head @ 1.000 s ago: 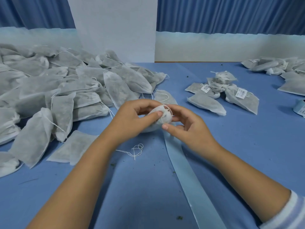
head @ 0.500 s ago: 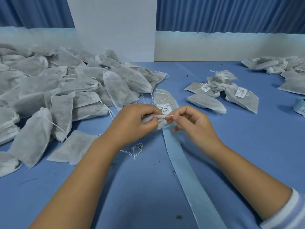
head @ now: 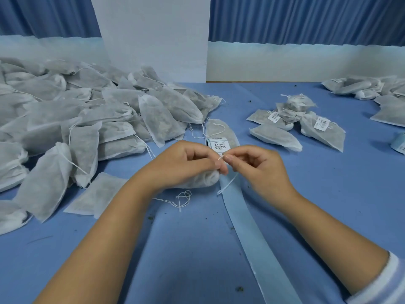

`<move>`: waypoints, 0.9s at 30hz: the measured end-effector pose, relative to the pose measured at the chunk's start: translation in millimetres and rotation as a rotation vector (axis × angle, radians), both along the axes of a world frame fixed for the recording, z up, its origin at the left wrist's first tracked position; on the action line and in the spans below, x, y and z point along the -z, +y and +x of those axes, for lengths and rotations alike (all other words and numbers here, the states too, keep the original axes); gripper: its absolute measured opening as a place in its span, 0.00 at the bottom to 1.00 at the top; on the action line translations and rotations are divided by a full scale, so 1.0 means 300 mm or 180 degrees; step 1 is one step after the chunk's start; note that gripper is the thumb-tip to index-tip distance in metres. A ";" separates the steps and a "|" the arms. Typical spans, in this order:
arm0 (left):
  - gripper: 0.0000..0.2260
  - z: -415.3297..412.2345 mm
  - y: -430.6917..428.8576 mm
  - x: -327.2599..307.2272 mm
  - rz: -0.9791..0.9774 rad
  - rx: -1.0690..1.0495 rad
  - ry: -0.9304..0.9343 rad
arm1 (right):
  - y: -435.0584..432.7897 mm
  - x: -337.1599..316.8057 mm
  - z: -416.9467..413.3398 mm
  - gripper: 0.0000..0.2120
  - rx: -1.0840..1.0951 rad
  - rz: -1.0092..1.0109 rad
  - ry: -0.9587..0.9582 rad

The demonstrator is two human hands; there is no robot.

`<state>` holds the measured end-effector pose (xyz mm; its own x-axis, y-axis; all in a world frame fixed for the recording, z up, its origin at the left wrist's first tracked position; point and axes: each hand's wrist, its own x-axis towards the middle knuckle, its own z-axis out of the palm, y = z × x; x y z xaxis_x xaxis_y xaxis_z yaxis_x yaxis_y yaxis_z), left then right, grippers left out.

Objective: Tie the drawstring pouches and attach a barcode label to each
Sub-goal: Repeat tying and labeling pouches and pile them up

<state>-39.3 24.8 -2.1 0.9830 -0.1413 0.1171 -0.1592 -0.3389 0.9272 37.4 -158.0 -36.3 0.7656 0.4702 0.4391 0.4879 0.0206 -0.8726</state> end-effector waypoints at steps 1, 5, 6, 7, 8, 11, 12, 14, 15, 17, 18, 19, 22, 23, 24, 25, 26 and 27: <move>0.07 0.002 -0.001 0.002 -0.0149 -0.0096 -0.0063 | 0.000 0.006 -0.001 0.08 0.0074 -0.0123 -0.0241; 0.08 0.017 0.000 0.014 -0.0324 -0.0526 -0.0241 | 0.003 0.027 -0.002 0.07 0.0229 -0.0695 -0.1328; 0.09 0.018 0.004 0.016 -0.0079 -0.0629 -0.0334 | 0.003 0.029 -0.002 0.08 0.0206 -0.0763 -0.1451; 0.09 0.019 0.007 0.018 0.0233 -0.0706 -0.0440 | 0.001 0.031 -0.002 0.07 0.0181 -0.0813 -0.1529; 0.09 0.017 0.011 0.020 0.0544 -0.0768 -0.0501 | -0.001 0.031 0.000 0.06 0.0168 -0.0845 -0.1590; 0.08 0.015 0.019 0.023 0.1076 -0.0704 -0.0284 | -0.011 0.024 0.009 0.05 0.0271 -0.0819 -0.1719; 0.07 0.014 0.019 0.023 0.1148 -0.0600 -0.0156 | -0.014 0.021 0.012 0.05 0.0339 -0.0799 -0.1753; 0.05 0.012 0.013 0.018 0.1222 -0.0329 0.0077 | -0.019 0.018 0.019 0.05 0.0428 -0.0739 -0.1726; 0.05 0.011 0.008 0.014 0.1197 -0.0179 0.0181 | -0.021 0.018 0.021 0.04 0.0427 -0.0693 -0.1622; 0.07 0.006 0.002 0.007 0.1001 0.0069 0.0356 | -0.020 0.019 0.022 0.05 0.0342 -0.0610 -0.1279; 0.07 0.003 0.001 0.004 0.0871 0.0134 0.0405 | -0.017 0.020 0.022 0.05 0.0267 -0.0605 -0.1098; 0.08 0.001 0.002 0.001 0.0751 0.0163 0.0435 | -0.013 0.022 0.020 0.06 0.0183 -0.0641 -0.0949; 0.10 -0.003 0.006 -0.004 0.0395 0.0113 0.0446 | -0.004 0.025 0.012 0.13 0.0103 -0.0804 -0.0796; 0.10 -0.003 0.008 -0.004 0.0256 0.0059 0.0435 | -0.003 0.023 0.011 0.15 0.0154 -0.0762 -0.0781; 0.09 -0.004 0.012 -0.005 0.0168 -0.0020 0.0413 | -0.004 0.018 0.007 0.15 0.0198 -0.0658 -0.0757; 0.09 -0.004 0.015 -0.007 0.0138 -0.0106 0.0375 | -0.006 0.013 0.003 0.13 0.0204 -0.0528 -0.0738; 0.09 -0.005 0.018 -0.009 0.0130 -0.0163 0.0325 | -0.007 0.010 -0.001 0.11 0.0171 -0.0411 -0.0719; 0.09 -0.005 0.020 -0.011 0.0112 -0.0183 0.0279 | -0.009 0.008 -0.003 0.10 0.0110 -0.0333 -0.0686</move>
<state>-40.8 30.9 1.1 0.9959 -0.0870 0.0262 -0.0573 -0.3777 0.9241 36.5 -160.7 -38.6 0.6759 0.4968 0.5444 0.6620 -0.0846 -0.7447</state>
